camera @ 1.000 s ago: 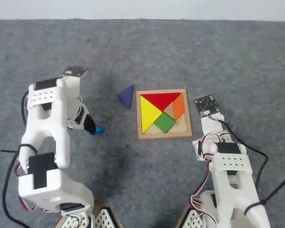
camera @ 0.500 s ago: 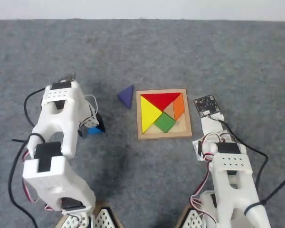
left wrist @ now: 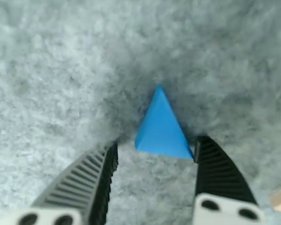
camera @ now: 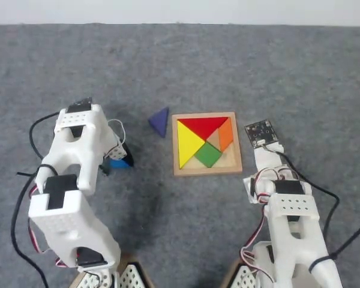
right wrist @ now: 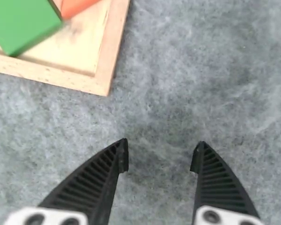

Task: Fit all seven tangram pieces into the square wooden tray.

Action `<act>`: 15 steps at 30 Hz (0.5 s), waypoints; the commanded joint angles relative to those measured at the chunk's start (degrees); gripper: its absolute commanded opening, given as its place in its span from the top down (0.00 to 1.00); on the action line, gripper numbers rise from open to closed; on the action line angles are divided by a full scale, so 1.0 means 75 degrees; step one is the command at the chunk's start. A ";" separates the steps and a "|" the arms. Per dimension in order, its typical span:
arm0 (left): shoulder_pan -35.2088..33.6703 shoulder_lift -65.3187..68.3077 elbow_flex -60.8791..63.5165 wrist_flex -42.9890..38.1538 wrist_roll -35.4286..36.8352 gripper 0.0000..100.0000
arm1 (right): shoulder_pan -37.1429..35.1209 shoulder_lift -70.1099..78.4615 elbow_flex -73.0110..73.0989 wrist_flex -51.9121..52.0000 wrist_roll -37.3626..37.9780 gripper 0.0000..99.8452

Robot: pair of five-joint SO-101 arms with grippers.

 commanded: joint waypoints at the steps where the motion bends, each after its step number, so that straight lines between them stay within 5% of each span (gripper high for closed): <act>1: -0.0023 0.0387 -0.0885 -0.0434 -0.0258 0.76 | 0.0029 -0.0217 -0.0070 0.0076 0.0023 0.77; 6: -0.0012 0.1008 -0.1330 -0.0328 -0.1207 0.85 | 0.0029 -0.0217 -0.0070 0.0076 0.0023 0.77; 15: 0.0012 0.1032 -0.1459 0.0610 -0.1606 0.85 | 0.0029 -0.0217 -0.0070 0.0064 0.0023 0.77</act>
